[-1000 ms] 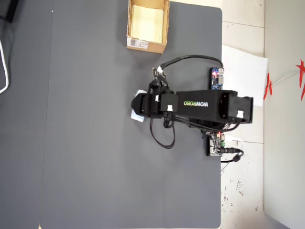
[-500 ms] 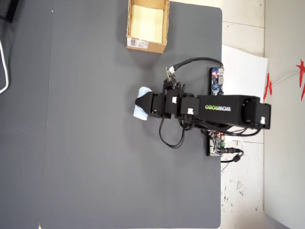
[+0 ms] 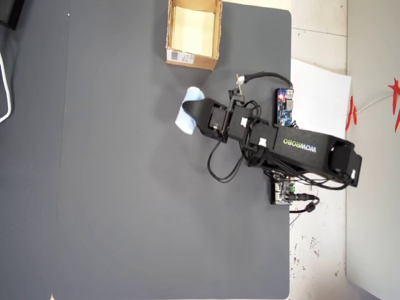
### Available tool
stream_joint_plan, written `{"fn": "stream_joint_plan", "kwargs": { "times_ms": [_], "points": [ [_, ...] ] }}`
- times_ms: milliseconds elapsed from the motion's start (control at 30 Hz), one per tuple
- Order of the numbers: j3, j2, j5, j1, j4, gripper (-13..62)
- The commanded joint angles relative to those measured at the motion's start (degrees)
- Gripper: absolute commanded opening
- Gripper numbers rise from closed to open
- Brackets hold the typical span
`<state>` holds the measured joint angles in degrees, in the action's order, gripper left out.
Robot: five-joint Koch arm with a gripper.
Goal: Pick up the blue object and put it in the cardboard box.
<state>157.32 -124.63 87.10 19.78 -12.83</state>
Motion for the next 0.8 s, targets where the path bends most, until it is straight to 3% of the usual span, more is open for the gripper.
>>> {"fn": "stream_joint_plan", "kwargs": {
  "times_ms": [0,767],
  "points": [
    [-8.3,1.5,-2.0,3.3,-6.2,16.9],
    [-37.3,24.7,-17.1,29.2,17.0,17.6]
  ]
}}
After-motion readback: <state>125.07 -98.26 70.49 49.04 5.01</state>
